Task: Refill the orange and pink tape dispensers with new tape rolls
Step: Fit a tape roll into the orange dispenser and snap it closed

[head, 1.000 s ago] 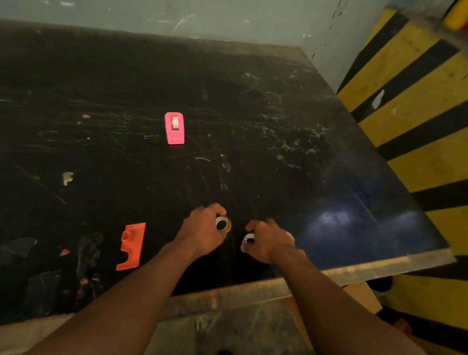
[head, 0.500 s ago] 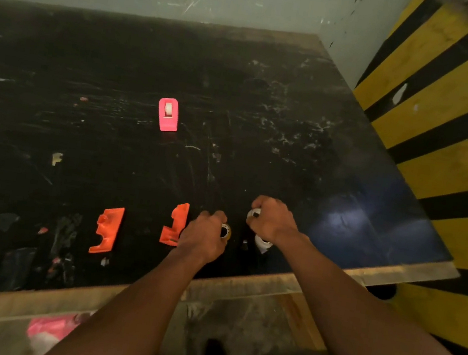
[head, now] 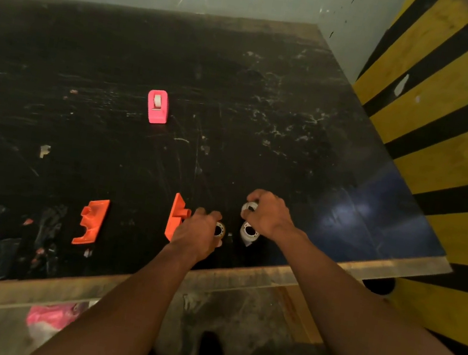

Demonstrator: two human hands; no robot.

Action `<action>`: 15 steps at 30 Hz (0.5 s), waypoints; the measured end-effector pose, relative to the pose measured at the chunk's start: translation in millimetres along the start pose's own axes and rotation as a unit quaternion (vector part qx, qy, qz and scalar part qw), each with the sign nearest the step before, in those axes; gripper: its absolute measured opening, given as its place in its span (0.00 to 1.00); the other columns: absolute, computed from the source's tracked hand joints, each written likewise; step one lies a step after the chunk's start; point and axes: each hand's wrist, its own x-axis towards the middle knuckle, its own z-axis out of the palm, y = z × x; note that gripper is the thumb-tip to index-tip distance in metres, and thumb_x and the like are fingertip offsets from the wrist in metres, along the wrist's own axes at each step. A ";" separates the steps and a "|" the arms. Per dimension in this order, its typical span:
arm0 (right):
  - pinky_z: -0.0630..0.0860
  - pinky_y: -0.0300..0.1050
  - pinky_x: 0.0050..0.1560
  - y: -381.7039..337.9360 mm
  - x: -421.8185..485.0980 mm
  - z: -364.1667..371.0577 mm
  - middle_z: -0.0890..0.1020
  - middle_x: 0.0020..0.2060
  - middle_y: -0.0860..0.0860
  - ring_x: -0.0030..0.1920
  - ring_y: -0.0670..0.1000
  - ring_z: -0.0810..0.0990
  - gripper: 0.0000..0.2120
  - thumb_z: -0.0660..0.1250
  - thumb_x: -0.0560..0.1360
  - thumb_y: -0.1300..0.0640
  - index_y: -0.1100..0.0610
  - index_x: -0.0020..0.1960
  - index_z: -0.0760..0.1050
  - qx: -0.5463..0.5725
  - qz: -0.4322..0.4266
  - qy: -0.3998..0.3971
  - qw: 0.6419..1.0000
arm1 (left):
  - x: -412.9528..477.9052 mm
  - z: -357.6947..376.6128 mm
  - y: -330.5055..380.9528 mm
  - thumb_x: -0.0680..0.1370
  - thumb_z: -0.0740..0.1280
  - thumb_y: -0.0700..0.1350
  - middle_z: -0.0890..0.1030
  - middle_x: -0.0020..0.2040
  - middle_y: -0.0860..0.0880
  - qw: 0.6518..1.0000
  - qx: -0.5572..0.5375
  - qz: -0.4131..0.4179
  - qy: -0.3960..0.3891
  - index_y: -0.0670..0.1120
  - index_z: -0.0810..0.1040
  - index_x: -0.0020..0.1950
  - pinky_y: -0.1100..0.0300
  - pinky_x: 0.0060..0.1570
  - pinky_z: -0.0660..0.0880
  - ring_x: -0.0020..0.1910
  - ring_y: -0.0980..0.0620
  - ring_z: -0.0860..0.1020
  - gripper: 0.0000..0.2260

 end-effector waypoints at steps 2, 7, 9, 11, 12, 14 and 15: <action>0.75 0.46 0.58 -2.2 -2.2 -4.2 0.81 0.58 0.54 0.59 0.54 0.78 0.18 0.73 0.72 0.55 0.52 0.61 0.77 0.024 -0.004 0.004 1.000 | -1.3 -1.9 -1.4 0.73 0.73 0.48 0.68 0.70 0.43 1.000 -0.006 0.002 -0.005 0.53 0.63 0.74 0.48 0.64 0.72 0.67 0.42 0.72 0.32; 0.77 0.50 0.58 -11.8 -10.8 -10.3 0.82 0.53 0.52 0.56 0.53 0.80 0.12 0.71 0.72 0.55 0.50 0.55 0.78 0.089 0.000 -0.004 0.996 | -10.5 -8.9 -14.4 0.74 0.71 0.47 0.68 0.71 0.43 0.999 -0.029 0.006 0.027 0.52 0.63 0.74 0.49 0.66 0.70 0.69 0.44 0.70 0.31; 0.78 0.48 0.54 -19.7 -13.8 -8.6 0.82 0.51 0.51 0.53 0.51 0.80 0.09 0.71 0.72 0.56 0.48 0.51 0.77 0.106 -0.001 -0.026 0.994 | -16.0 -15.4 -22.4 0.74 0.71 0.47 0.70 0.70 0.44 0.998 -0.050 0.006 0.037 0.52 0.65 0.73 0.49 0.67 0.70 0.68 0.45 0.71 0.29; 0.81 0.49 0.51 -31.9 -16.2 -4.1 0.82 0.50 0.52 0.50 0.53 0.82 0.08 0.71 0.72 0.56 0.50 0.50 0.77 0.145 0.010 -0.047 0.988 | -21.8 -24.5 -30.6 0.74 0.72 0.47 0.74 0.67 0.44 0.993 -0.100 0.008 0.057 0.52 0.67 0.72 0.50 0.66 0.71 0.66 0.46 0.73 0.28; 0.83 0.50 0.49 -39.4 -17.9 -0.9 0.82 0.48 0.53 0.48 0.54 0.84 0.09 0.71 0.72 0.55 0.51 0.51 0.77 0.176 0.024 -0.058 0.982 | -25.0 -29.3 -34.8 0.73 0.73 0.47 0.76 0.66 0.45 0.990 -0.123 0.011 0.066 0.51 0.68 0.72 0.51 0.65 0.72 0.65 0.47 0.75 0.28; 0.83 0.49 0.47 -55.5 -24.0 6.7 0.83 0.48 0.54 0.47 0.54 0.84 0.11 0.71 0.74 0.53 0.52 0.54 0.76 0.236 0.054 -0.084 0.967 | -32.3 -38.4 -44.9 0.72 0.74 0.45 0.78 0.63 0.47 0.984 -0.161 0.020 0.072 0.51 0.69 0.71 0.52 0.59 0.76 0.61 0.49 0.77 0.28; 0.82 0.50 0.48 -62.8 -27.8 11.2 0.83 0.49 0.55 0.48 0.54 0.84 0.13 0.71 0.74 0.52 0.53 0.55 0.75 0.258 0.062 -0.094 0.959 | -35.6 -42.4 -50.5 0.72 0.74 0.44 0.78 0.61 0.49 0.981 -0.180 0.024 0.072 0.52 0.69 0.71 0.53 0.55 0.79 0.58 0.50 0.78 0.28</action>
